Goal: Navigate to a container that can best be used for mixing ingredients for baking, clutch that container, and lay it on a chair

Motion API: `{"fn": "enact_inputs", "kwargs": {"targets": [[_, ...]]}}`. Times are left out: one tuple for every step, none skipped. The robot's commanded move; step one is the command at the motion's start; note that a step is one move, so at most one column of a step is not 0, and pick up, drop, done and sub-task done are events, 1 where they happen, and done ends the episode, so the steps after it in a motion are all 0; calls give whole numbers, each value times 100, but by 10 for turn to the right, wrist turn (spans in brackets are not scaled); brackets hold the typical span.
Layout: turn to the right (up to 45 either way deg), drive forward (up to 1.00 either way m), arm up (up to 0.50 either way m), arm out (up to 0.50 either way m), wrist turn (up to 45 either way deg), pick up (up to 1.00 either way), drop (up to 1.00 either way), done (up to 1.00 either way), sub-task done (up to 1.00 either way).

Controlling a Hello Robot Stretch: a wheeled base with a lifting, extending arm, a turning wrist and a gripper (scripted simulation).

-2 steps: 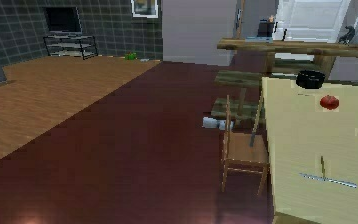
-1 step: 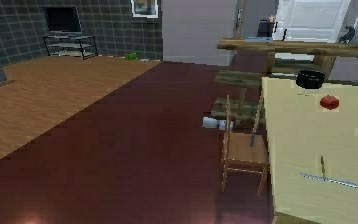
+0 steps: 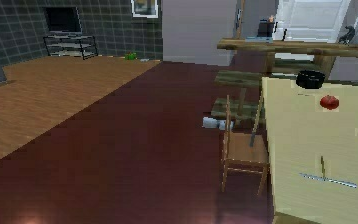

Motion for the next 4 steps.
{"fn": "enact_inputs", "kwargs": {"targets": [[0,0,0,0,-360,0,0,0,0],[0,0,-22,0,0,0,0,0,0],[0,0,-32,0,0,0,0,0,0],[0,0,0,0,0,0,100,0,0]]}}
